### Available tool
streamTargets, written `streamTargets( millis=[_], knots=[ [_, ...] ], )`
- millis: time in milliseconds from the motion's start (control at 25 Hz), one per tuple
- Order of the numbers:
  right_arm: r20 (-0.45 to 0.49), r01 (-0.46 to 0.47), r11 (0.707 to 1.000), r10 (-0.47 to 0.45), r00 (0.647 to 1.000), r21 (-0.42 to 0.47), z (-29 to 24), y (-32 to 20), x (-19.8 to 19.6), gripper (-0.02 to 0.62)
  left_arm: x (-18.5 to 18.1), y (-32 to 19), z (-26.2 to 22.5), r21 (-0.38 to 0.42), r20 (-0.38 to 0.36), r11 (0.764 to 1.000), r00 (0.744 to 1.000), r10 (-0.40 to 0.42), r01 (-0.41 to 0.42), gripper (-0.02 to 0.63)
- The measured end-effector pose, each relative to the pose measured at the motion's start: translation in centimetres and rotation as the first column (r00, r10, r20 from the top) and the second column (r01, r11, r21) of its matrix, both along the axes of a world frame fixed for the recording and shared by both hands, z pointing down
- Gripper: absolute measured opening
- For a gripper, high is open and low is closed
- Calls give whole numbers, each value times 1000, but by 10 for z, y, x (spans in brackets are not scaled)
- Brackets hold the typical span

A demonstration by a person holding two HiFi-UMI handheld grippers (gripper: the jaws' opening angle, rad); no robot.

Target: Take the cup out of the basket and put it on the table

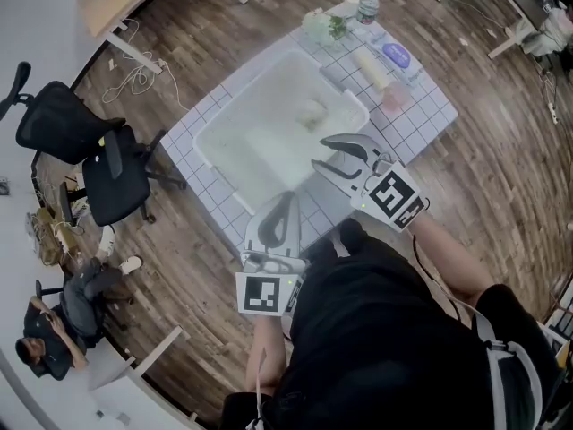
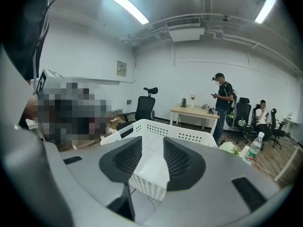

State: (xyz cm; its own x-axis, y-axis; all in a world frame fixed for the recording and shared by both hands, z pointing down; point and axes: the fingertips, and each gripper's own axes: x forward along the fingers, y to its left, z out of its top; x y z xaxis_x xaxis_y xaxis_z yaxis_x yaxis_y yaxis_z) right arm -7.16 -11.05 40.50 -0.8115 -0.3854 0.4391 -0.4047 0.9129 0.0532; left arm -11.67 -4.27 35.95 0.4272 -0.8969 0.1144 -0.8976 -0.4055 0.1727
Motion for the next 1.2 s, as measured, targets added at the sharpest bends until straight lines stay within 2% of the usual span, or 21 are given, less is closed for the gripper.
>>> streamTargets(
  millis=[400, 640, 840, 960, 1200],
  knots=[
    [-124, 38, 999, -38, 992, -3, 27, -43, -15, 184, -10, -10, 3, -4, -9, 1000, 1000, 3, -3, 9],
    [-249, 116, 993, -107, 963, 20, 47, -69, -22, 198, -17, -13, 5, -8, -13, 1000, 1000, -6, 6, 9],
    [-310, 169, 985, -154, 938, 23, 57, -82, -30, 212, -22, -15, 9, -15, -19, 1000, 1000, -15, 15, 9],
    [-358, 212, 977, -190, 914, 23, 65, -87, -32, 215, -22, -16, 10, -18, -22, 1000, 1000, -17, 16, 9],
    [-462, 323, 946, -283, 841, 9, 85, -91, -35, 224, -22, -18, 10, -20, -25, 1000, 1000, -19, 19, 9]
  ],
)
